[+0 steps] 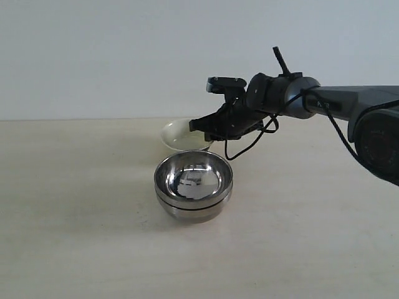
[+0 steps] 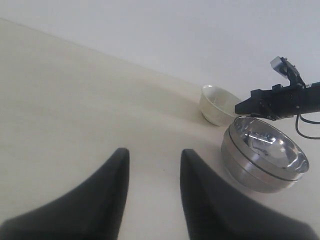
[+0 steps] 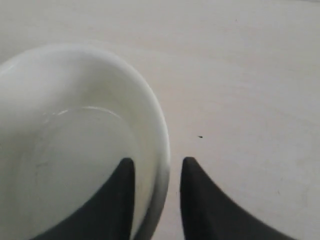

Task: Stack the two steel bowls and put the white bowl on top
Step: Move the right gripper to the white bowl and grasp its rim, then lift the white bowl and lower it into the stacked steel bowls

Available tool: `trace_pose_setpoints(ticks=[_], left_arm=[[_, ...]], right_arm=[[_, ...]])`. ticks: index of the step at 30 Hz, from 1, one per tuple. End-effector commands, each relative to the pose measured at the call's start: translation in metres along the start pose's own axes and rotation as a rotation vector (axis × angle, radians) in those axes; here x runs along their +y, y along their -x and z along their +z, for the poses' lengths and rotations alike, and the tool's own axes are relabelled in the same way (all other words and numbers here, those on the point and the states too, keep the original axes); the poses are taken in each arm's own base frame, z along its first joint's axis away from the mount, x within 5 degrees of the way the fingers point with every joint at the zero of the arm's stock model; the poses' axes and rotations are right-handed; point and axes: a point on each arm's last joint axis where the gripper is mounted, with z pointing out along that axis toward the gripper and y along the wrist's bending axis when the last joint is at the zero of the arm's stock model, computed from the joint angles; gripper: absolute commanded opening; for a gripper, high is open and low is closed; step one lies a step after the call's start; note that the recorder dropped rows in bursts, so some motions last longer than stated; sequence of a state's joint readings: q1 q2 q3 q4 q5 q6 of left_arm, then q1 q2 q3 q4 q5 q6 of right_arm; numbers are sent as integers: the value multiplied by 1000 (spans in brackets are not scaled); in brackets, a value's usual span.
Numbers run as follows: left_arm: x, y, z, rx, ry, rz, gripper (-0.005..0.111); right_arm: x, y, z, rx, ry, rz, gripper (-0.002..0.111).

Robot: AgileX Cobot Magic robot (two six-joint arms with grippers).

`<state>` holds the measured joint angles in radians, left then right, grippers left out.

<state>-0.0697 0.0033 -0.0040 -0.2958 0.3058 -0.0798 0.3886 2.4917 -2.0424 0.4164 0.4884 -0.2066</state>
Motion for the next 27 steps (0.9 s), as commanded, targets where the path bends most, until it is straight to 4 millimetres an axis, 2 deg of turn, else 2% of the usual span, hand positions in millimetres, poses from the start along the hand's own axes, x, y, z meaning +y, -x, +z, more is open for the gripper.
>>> trace_pose_setpoints(ticks=[1, 6, 10, 19, 27], left_arm=[[1, -1, 0, -2, 2, 0, 32], [1, -1, 0, -2, 2, 0, 32], [1, -1, 0, -2, 2, 0, 32], [1, -1, 0, -2, 2, 0, 32], [1, -1, 0, -2, 2, 0, 32]], right_arm=[[-2, 4, -2, -21, -1, 0, 0], [1, 13, -9, -62, 6, 15, 0], [6, 27, -28, -97, 16, 11, 0], [29, 60, -91, -131, 65, -22, 0], [47, 65, -143, 3, 127, -82, 0]])
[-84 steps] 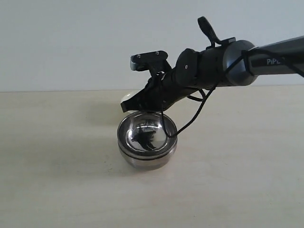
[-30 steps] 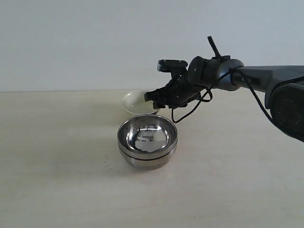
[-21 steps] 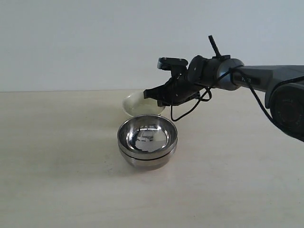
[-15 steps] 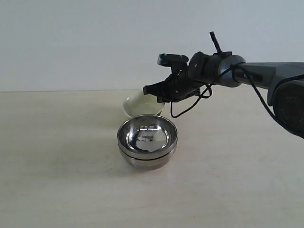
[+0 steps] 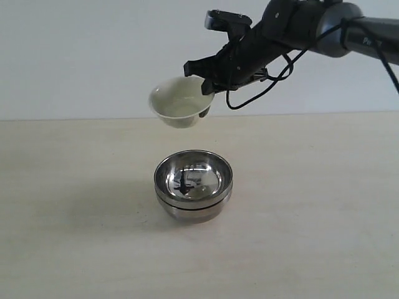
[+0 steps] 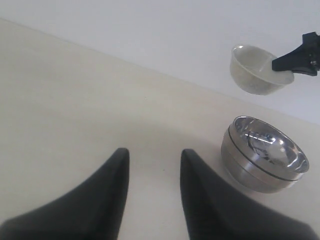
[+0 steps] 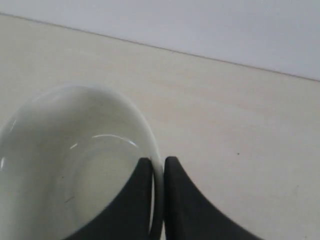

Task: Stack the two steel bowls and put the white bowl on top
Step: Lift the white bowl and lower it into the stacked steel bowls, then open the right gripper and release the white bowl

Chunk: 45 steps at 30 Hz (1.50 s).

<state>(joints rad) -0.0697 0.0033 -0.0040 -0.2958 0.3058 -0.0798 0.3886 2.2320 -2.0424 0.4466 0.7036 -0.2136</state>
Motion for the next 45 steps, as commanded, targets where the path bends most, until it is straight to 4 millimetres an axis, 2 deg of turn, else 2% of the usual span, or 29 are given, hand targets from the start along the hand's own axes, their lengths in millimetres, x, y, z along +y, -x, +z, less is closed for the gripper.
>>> trace_pose_setpoints(ticks=[1, 5, 10, 14, 21, 29, 34, 39, 40, 42, 45], left_arm=[[1, -1, 0, -2, 2, 0, 32], [1, -1, 0, -4, 2, 0, 32], [1, -1, 0, -4, 2, 0, 32], [1, -1, 0, -4, 2, 0, 32], [1, -1, 0, -4, 2, 0, 32], [1, -1, 0, -4, 2, 0, 32], [1, -1, 0, -4, 2, 0, 32], [1, -1, 0, -4, 2, 0, 32], [1, -1, 0, -4, 2, 0, 32], [1, -1, 0, -4, 2, 0, 32], [1, -1, 0, -4, 2, 0, 32]], right_arm=[[13, 8, -36, 68, 38, -43, 0], [20, -4, -51, 137, 47, -65, 0], [26, -28, -63, 127, 26, -78, 0], [25, -52, -61, 150, 6, -71, 0], [15, -85, -43, 171, -31, -58, 0], [13, -91, -39, 174, -34, -62, 0], [12, -103, -27, 186, -44, -74, 0], [12, -103, -25, 171, -42, -61, 0], [12, -103, -25, 171, -42, -63, 1], [12, -103, -25, 171, -42, -65, 11], [12, -102, -25, 170, -38, -56, 30]])
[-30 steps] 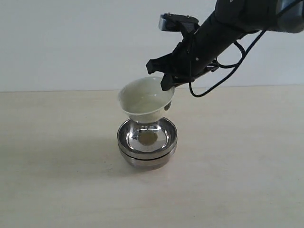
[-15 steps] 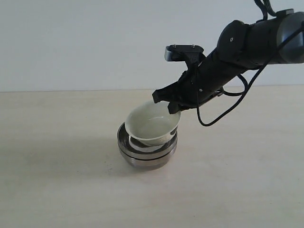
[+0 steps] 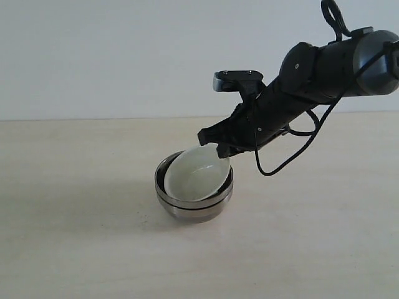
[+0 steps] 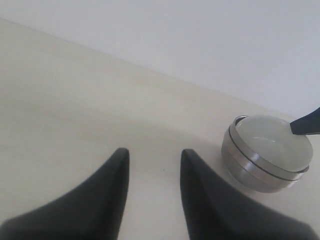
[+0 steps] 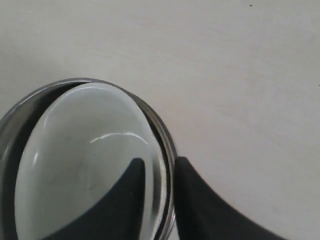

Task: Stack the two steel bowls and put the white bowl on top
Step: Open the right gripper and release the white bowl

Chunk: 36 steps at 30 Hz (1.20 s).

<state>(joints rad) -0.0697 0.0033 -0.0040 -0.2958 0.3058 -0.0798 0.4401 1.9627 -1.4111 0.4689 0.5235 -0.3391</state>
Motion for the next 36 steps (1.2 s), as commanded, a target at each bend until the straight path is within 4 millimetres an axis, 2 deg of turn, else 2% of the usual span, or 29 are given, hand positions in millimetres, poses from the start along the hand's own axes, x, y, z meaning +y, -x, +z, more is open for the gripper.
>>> trace_pose_setpoints(ticks=[1, 6, 11, 14, 16, 18, 21, 26, 31, 36], left_arm=[[1, -1, 0, -4, 2, 0, 32], [1, -1, 0, -4, 2, 0, 32], [1, -1, 0, -4, 2, 0, 32], [1, -1, 0, -4, 2, 0, 32], [1, -1, 0, -4, 2, 0, 32], [1, -1, 0, -4, 2, 0, 32], [1, -1, 0, -4, 2, 0, 32], [1, -1, 0, -4, 2, 0, 32], [1, -1, 0, -5, 2, 0, 32], [0, 0, 0, -7, 2, 0, 32]], right_arm=[[1, 1, -2, -16, 5, 3, 35], [1, 2, -3, -25, 4, 4, 37], [6, 12, -23, -82, 5, -14, 36], [11, 16, -38, -105, 12, -35, 21], [13, 16, -42, -98, 20, -48, 1], [13, 15, -42, -82, 26, -48, 0], [12, 9, -36, -43, 31, -44, 0], [3, -18, -18, 3, -1, -27, 0], [2, -20, -15, 3, -5, -26, 0], [-3, -27, 3, 34, -15, -13, 0]])
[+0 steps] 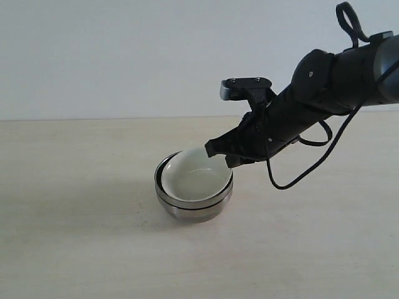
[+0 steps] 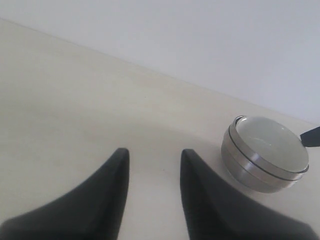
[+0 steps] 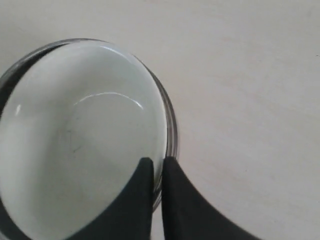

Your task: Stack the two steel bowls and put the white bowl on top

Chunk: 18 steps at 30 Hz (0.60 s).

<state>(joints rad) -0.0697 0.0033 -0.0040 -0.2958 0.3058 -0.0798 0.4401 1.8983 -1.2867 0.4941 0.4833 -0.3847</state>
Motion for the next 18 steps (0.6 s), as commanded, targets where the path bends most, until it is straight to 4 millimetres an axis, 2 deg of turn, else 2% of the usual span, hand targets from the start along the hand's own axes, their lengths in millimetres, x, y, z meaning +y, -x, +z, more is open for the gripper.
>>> trace_pose_setpoints(ticks=[1, 11, 14, 15, 18], left_arm=[[0, 0, 0, -7, 2, 0, 32], [0, 0, 0, -7, 2, 0, 32], [0, 0, 0, -7, 2, 0, 32], [0, 0, 0, -7, 2, 0, 32], [0, 0, 0, -7, 2, 0, 32]], right_arm=[[-3, -5, 12, 18, -9, -2, 0], [6, 11, -8, -92, 1, 14, 0], [26, 13, -4, -135, 28, -43, 0], [43, 14, -2, -171, 35, -97, 0], [64, 18, 0, -262, 26, -137, 0]])
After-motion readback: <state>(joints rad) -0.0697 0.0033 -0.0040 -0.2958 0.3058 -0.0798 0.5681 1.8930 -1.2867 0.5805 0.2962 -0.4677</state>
